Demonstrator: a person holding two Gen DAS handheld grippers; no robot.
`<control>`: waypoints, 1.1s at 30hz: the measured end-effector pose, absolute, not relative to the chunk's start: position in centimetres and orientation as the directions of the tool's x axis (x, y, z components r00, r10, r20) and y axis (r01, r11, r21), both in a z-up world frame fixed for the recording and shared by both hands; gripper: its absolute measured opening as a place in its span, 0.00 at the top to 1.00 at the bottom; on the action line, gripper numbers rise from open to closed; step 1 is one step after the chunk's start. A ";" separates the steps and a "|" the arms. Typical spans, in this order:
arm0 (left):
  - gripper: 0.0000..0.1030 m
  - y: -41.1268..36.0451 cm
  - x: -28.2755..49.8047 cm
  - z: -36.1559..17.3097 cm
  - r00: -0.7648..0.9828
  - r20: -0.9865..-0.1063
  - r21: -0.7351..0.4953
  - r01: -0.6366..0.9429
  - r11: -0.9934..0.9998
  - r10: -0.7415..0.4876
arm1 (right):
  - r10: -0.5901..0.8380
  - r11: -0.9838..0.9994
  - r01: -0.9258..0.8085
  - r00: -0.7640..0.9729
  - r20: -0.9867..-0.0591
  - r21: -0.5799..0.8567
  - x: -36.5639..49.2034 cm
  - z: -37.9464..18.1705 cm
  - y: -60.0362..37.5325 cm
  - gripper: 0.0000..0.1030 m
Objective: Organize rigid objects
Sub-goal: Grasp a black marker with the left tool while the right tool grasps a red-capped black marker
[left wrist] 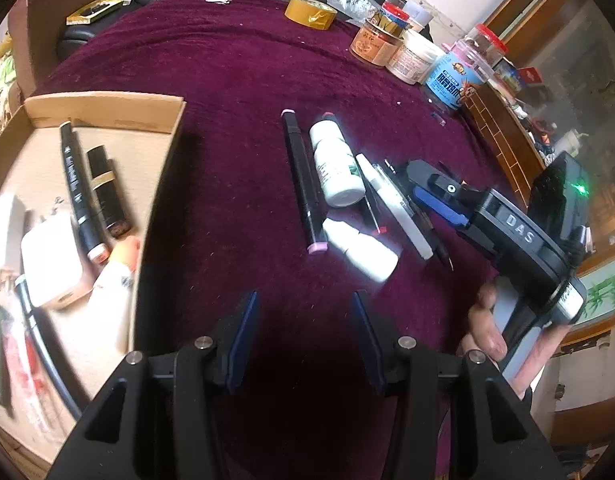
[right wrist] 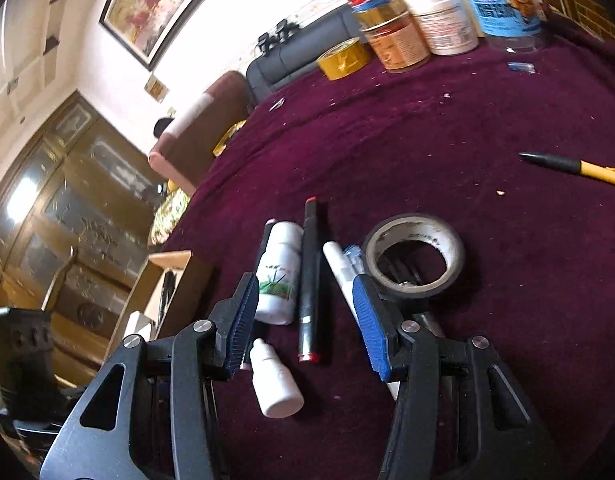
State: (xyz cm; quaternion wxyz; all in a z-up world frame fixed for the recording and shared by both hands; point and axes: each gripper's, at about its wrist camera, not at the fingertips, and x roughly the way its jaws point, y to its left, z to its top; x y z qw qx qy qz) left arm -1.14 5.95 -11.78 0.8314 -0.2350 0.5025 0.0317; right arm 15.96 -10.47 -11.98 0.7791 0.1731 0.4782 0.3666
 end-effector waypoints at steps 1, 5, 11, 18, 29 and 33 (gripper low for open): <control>0.54 6.0 -0.7 -11.8 0.493 -0.851 -0.358 -0.293 0.887 -0.180 | 0.740 0.668 -0.404 0.271 -0.616 0.625 15.9 -12.0 -10.6 0.52; 0.54 6.7 1.6 -12.2 0.486 -0.860 -0.344 -0.331 0.878 -0.154 | 0.753 0.652 -0.434 0.266 -0.602 0.622 15.5 -11.6 -10.1 0.52; 0.61 6.3 6.1 -13.0 0.425 -0.903 -0.213 -0.330 0.920 -0.057 | 0.746 0.649 -0.494 0.265 -0.611 0.578 14.6 -11.0 -9.0 0.52; 0.87 6.0 8.3 -14.9 0.392 -0.919 -0.178 -0.348 0.921 -0.029 | 0.757 0.637 -0.489 0.252 -0.603 0.595 14.9 -11.1 -9.2 0.52; 0.87 6.8 1.7 -14.7 0.419 -0.905 -0.235 -0.335 0.912 -0.079 | 0.670 0.687 -0.582 0.275 -0.690 0.435 13.3 -11.2 -7.0 0.67; 0.87 6.5 -2.4 -14.7 0.431 -0.897 -0.263 -0.334 0.905 -0.102 | 0.624 0.715 -0.586 0.287 -0.727 0.383 13.3 -11.9 -6.4 0.72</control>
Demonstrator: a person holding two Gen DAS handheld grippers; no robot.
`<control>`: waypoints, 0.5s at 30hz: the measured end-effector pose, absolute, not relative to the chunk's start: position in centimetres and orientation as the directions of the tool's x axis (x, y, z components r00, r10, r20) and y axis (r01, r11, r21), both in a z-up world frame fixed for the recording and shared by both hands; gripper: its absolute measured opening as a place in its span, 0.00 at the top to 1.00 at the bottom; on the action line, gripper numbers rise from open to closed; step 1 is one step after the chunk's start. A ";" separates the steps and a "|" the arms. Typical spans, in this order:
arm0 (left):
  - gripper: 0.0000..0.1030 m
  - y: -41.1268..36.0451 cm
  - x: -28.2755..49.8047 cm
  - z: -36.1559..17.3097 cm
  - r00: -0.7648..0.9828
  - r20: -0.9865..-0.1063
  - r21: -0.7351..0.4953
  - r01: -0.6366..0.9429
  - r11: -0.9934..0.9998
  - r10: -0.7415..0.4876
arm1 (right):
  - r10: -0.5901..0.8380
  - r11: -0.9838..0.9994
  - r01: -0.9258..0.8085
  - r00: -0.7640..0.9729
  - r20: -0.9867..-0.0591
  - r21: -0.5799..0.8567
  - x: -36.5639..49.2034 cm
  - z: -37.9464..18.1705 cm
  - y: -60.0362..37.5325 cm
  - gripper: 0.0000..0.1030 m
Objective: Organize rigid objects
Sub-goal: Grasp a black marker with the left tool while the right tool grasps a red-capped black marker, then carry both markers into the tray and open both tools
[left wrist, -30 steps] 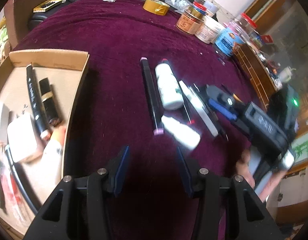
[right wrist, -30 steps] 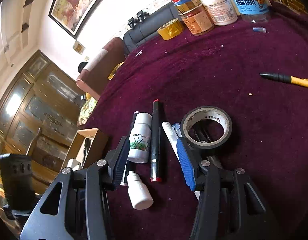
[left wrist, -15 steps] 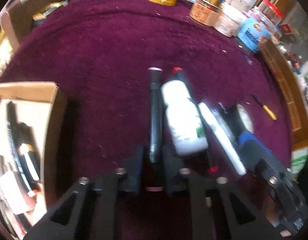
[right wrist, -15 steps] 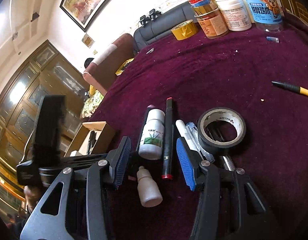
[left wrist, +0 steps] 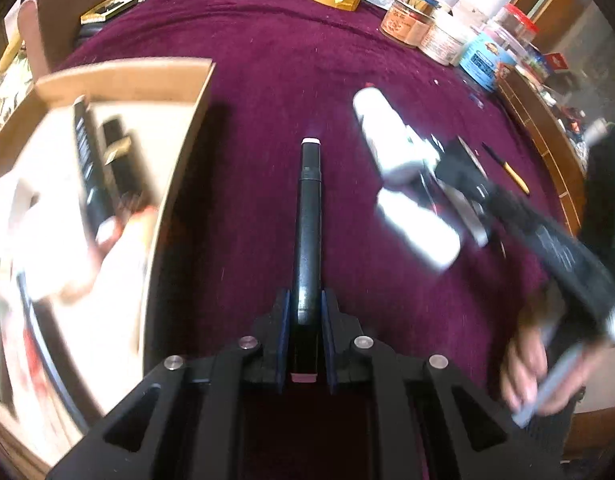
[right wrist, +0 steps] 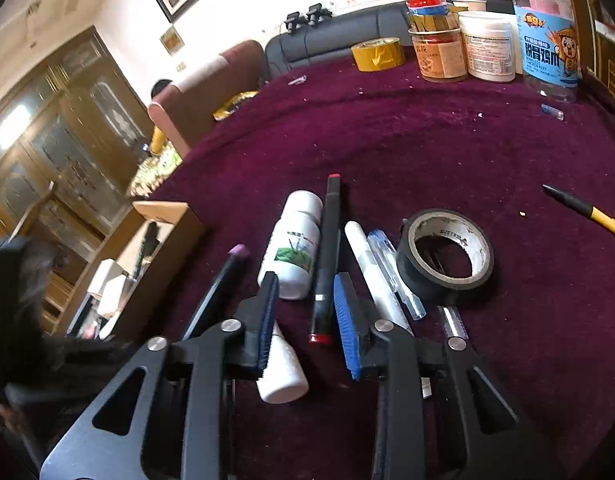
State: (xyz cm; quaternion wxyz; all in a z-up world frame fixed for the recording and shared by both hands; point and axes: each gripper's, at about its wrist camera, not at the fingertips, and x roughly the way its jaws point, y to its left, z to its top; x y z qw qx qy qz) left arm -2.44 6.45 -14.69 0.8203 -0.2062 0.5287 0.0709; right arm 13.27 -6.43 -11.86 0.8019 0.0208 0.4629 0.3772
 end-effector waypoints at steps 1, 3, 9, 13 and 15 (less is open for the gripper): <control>0.87 6.4 -3.0 -14.7 0.432 -0.895 -0.272 -0.336 0.902 -0.110 | 0.593 0.731 -0.586 0.292 -0.750 0.350 13.3 -12.3 -6.0 0.72; 0.87 6.3 -3.7 -14.7 0.437 -0.892 -0.279 -0.330 0.902 -0.116 | 0.528 0.760 -0.586 0.305 -0.793 0.281 13.3 -13.2 -5.3 0.72; 0.87 6.4 -3.9 -14.8 0.459 -0.879 -0.304 -0.331 0.893 -0.129 | 0.449 0.773 -0.615 0.353 -0.821 0.158 12.7 -13.6 -4.2 0.86; 0.87 6.5 -4.9 -15.0 0.464 -0.866 -0.352 -0.301 0.886 -0.186 | 0.418 0.808 -0.546 0.270 -0.867 0.219 12.4 -12.9 -5.9 0.86; 0.87 6.1 -5.3 -15.1 0.465 -0.863 -0.357 -0.286 0.889 -0.196 | 0.384 0.825 -0.527 0.257 -0.887 0.205 11.3 -12.6 -6.8 0.86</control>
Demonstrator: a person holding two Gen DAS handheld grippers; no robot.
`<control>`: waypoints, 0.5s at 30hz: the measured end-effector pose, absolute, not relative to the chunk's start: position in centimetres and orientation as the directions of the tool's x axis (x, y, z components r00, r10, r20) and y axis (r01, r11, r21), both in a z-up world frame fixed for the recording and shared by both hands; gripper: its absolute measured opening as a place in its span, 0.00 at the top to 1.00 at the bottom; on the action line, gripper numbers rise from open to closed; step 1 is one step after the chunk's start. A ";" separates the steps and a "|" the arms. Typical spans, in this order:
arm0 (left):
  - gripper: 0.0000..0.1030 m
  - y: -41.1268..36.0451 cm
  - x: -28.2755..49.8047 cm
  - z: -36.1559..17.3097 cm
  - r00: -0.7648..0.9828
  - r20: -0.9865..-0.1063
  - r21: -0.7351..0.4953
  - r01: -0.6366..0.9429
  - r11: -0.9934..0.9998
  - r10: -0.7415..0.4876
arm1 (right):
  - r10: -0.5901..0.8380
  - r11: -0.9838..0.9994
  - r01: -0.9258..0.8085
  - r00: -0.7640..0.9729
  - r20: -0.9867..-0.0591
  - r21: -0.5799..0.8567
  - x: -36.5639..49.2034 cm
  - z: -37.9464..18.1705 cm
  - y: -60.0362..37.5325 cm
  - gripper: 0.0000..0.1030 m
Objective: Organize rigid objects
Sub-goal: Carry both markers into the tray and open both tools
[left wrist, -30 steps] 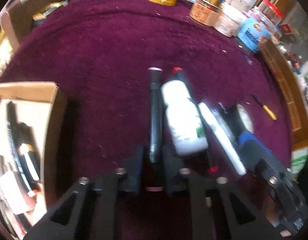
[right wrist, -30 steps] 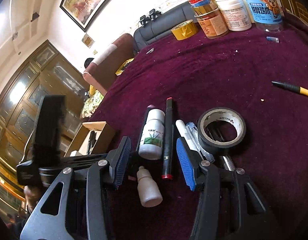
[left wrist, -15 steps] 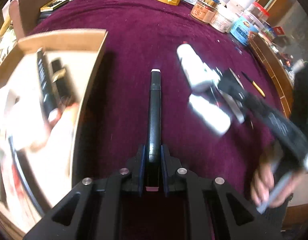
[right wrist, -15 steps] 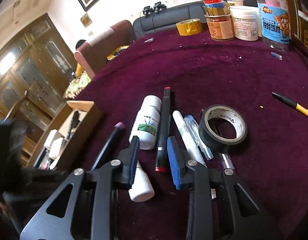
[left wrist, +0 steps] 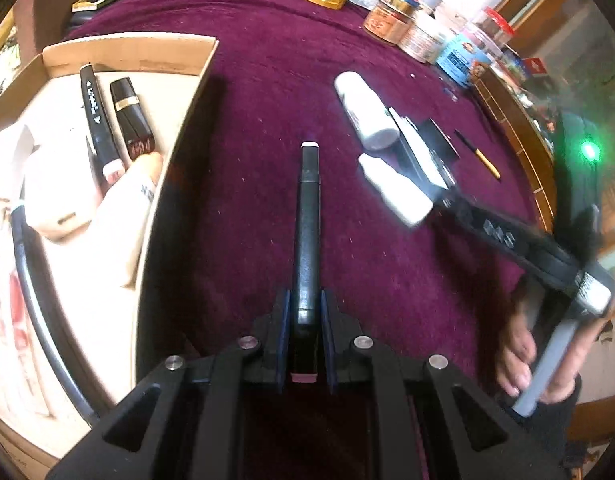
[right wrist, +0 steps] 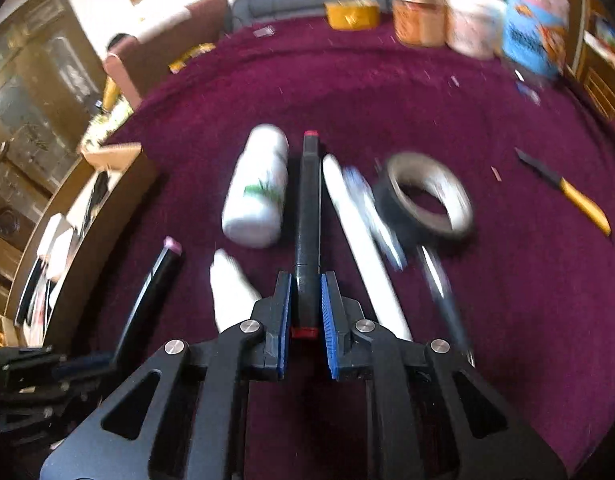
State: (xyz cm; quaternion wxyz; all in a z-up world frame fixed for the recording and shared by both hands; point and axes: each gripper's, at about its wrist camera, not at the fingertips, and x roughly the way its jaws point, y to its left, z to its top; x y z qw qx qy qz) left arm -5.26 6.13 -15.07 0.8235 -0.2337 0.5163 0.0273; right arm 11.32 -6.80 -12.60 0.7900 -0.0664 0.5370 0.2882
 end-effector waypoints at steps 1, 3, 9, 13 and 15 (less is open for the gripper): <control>0.87 6.1 -5.4 -15.1 0.468 -0.860 -0.362 -0.281 0.889 -0.202 | 0.370 0.830 -0.520 0.240 -0.897 0.203 10.2 -12.5 -7.7 0.86; 0.87 6.0 -5.6 -15.1 0.471 -0.857 -0.368 -0.272 0.889 -0.210 | 0.365 0.829 -0.520 0.228 -0.903 0.204 8.6 -12.3 -8.9 0.86; 0.86 6.3 -5.4 -14.8 0.460 -0.858 -0.375 -0.259 0.890 -0.228 | 0.332 0.801 -0.582 0.242 -0.912 0.137 5.4 -11.5 -9.6 0.79; 0.83 6.6 -4.8 -14.0 0.479 -0.858 -0.341 -0.260 0.903 -0.186 | 0.331 0.809 -0.576 0.284 -0.900 0.117 6.1 -11.5 -8.6 0.64; 0.81 6.7 -4.2 -14.0 0.478 -0.861 -0.329 -0.263 0.907 -0.174 | 0.324 0.820 -0.562 0.295 -0.899 0.111 6.4 -11.7 -8.2 0.64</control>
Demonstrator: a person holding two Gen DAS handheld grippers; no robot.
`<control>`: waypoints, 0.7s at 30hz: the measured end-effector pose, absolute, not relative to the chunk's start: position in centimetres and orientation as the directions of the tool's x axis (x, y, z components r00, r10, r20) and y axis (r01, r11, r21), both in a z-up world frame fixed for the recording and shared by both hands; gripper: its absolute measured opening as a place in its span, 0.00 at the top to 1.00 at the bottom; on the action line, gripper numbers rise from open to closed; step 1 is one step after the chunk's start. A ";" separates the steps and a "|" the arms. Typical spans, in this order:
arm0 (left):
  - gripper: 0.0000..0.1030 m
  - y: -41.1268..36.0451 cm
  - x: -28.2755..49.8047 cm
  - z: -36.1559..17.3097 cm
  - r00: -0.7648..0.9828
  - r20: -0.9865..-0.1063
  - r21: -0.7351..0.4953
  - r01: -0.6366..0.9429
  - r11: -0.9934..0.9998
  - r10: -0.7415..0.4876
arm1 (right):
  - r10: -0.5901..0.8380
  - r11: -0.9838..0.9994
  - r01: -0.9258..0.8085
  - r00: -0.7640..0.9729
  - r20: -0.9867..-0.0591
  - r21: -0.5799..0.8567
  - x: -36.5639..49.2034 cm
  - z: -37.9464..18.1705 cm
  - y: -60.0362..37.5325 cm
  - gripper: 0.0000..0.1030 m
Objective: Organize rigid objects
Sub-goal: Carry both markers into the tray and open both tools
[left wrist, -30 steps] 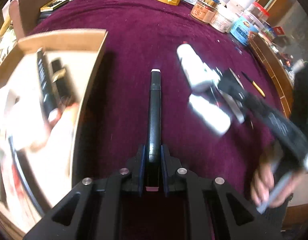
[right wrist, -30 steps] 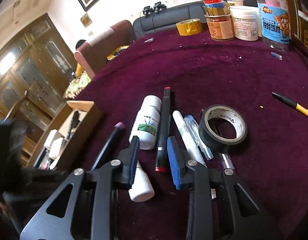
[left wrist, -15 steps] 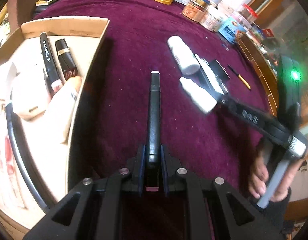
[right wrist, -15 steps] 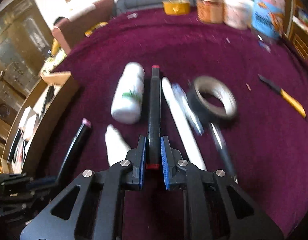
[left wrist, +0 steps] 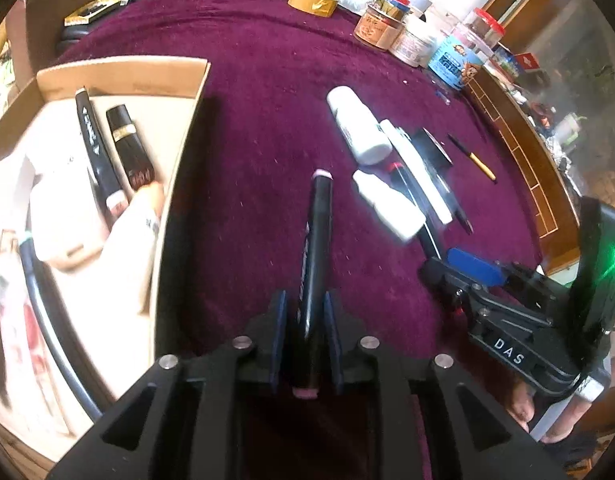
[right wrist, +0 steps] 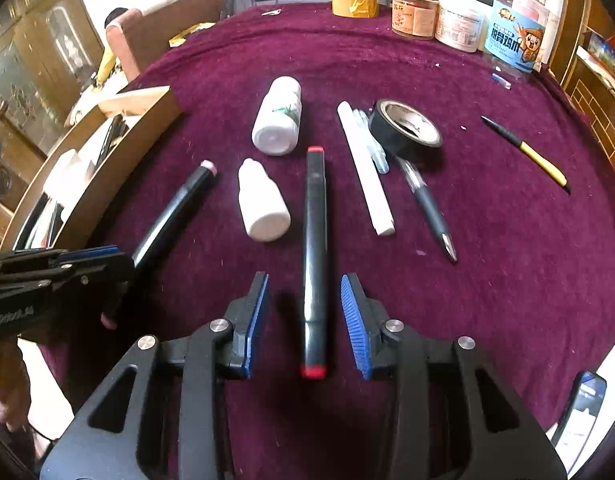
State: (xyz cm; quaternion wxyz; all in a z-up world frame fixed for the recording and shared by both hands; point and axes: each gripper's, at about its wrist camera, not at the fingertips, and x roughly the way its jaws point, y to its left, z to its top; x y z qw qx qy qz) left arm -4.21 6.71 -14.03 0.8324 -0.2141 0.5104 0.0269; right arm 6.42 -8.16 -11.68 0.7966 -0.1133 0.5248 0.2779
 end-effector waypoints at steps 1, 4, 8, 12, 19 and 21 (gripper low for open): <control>0.81 6.7 -3.8 -14.1 0.473 -0.864 -0.323 -0.260 0.910 -0.172 | 0.317 0.828 -0.550 0.298 -0.900 0.110 6.3 -12.0 -8.3 0.64; 0.80 6.2 -2.7 -14.4 0.452 -0.876 -0.302 -0.240 0.923 -0.169 | 0.306 0.838 -0.538 0.319 -0.897 0.095 6.2 -12.1 -8.2 0.75; 0.76 5.3 -1.5 -14.9 0.434 -0.890 -0.253 -0.222 0.942 -0.137 | 0.323 0.849 -0.515 0.328 -0.888 0.119 5.5 -12.2 -9.3 0.85; 0.77 4.4 -1.3 -14.8 0.450 -0.890 -0.192 -0.218 0.957 -0.076 | 0.350 0.857 -0.492 0.333 -0.876 0.155 4.9 -12.2 -10.3 0.85; 0.87 5.2 -3.2 -13.6 0.523 -0.844 -0.271 -0.216 0.938 -0.123 | 0.540 0.811 -0.450 0.328 -0.775 0.375 3.6 -10.5 -11.8 0.85; 0.87 6.0 -4.8 -12.2 0.549 -0.819 -0.334 -0.218 0.917 -0.168 | 0.568 0.795 -0.465 0.344 -0.747 0.390 2.7 -9.4 -11.3 0.85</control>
